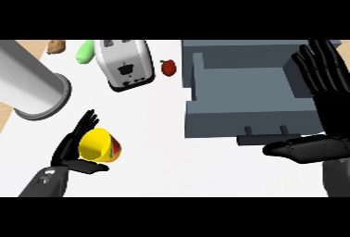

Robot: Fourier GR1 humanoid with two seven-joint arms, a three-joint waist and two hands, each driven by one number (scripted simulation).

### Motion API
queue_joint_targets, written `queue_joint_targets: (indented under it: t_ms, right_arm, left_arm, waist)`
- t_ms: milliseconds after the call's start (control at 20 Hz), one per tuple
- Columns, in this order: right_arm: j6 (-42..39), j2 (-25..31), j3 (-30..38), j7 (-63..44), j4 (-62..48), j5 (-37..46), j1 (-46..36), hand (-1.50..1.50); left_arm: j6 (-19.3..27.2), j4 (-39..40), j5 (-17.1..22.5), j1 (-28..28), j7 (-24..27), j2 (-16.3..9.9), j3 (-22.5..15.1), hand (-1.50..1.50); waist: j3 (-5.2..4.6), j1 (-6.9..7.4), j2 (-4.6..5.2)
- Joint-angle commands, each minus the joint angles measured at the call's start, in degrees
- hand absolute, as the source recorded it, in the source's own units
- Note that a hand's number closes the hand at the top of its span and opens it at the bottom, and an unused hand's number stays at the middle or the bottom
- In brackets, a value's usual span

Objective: Pick up the cup, place it into the drawer and close the drawer

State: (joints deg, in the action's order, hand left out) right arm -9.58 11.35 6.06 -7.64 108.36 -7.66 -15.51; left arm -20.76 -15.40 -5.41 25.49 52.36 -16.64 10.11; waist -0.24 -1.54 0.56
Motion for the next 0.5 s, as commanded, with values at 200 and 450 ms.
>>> queue_joint_targets:
  t_ms: [200, 450]
  right_arm:
    - [-1.54, 0.82, 1.57, 3.79, -4.97, -0.05, -0.9, -1.5]
    - [-1.85, 2.21, 1.63, -1.39, -0.2, -1.41, -0.49, -1.5]
  left_arm:
    - [-3.82, 3.59, -1.44, 0.76, 9.79, 1.1, -0.65, -1.5]
    - [-4.52, 4.48, -1.73, 1.49, 9.92, 3.29, -1.1, -1.5]
  waist:
    - [-0.03, -0.05, 0.36]
    - [-0.07, -0.65, 0.21]
